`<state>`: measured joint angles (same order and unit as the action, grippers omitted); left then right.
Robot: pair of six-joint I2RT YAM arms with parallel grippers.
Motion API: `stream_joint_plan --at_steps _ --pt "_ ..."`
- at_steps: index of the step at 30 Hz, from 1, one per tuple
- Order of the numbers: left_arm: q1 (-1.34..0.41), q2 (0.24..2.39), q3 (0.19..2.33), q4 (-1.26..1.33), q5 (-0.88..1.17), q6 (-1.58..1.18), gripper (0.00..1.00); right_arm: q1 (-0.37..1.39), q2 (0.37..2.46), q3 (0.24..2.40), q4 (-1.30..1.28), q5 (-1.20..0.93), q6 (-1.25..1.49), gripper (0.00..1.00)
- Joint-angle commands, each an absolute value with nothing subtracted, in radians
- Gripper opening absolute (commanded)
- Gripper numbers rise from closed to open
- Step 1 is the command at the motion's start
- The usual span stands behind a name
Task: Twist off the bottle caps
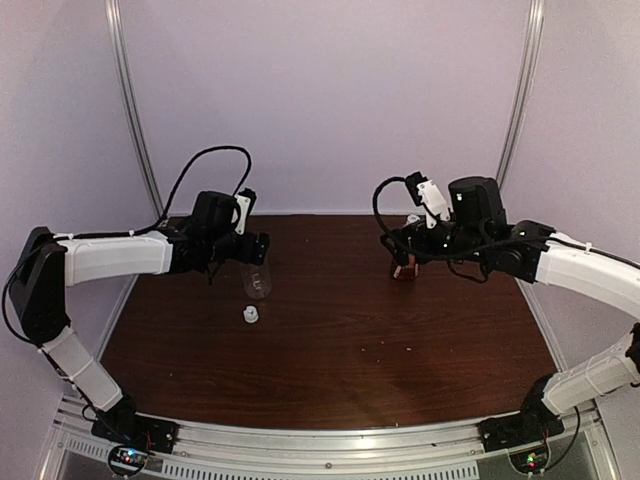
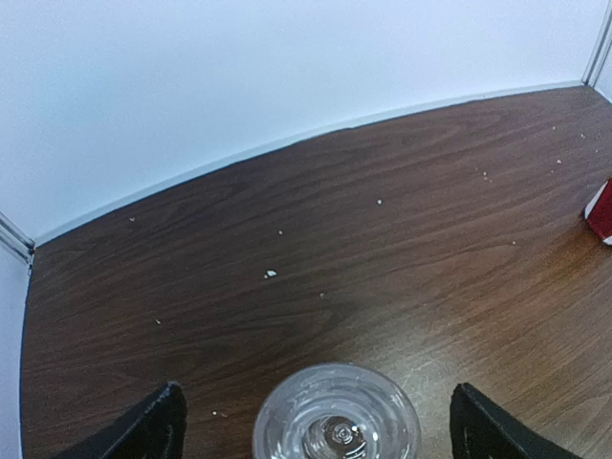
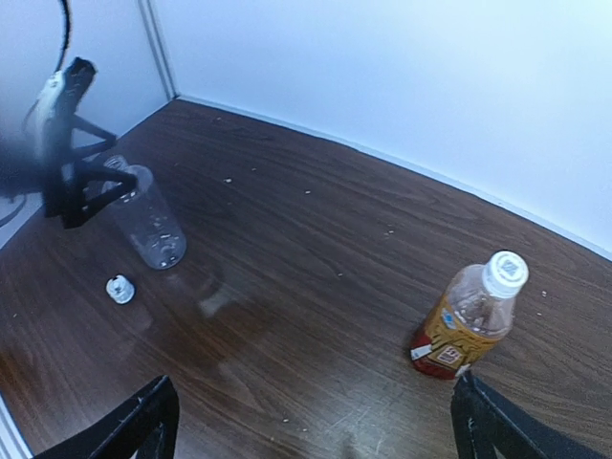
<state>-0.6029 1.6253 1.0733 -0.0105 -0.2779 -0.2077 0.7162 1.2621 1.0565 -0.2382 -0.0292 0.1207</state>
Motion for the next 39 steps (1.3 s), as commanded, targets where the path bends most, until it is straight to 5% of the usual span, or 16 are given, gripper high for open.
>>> stream_joint_plan --at_steps 1,14,39 --pt "-0.595 1.510 1.077 0.008 -0.311 -0.224 0.98 0.689 1.268 1.139 -0.312 0.198 0.168 1.00" --pt "-0.595 1.256 0.980 0.015 -0.207 -0.269 0.98 0.495 1.517 1.378 -0.463 0.098 0.181 0.96" --pt "-0.595 1.183 0.928 0.006 -0.125 -0.290 0.98 0.381 1.804 1.539 -0.468 -0.127 0.165 0.57"
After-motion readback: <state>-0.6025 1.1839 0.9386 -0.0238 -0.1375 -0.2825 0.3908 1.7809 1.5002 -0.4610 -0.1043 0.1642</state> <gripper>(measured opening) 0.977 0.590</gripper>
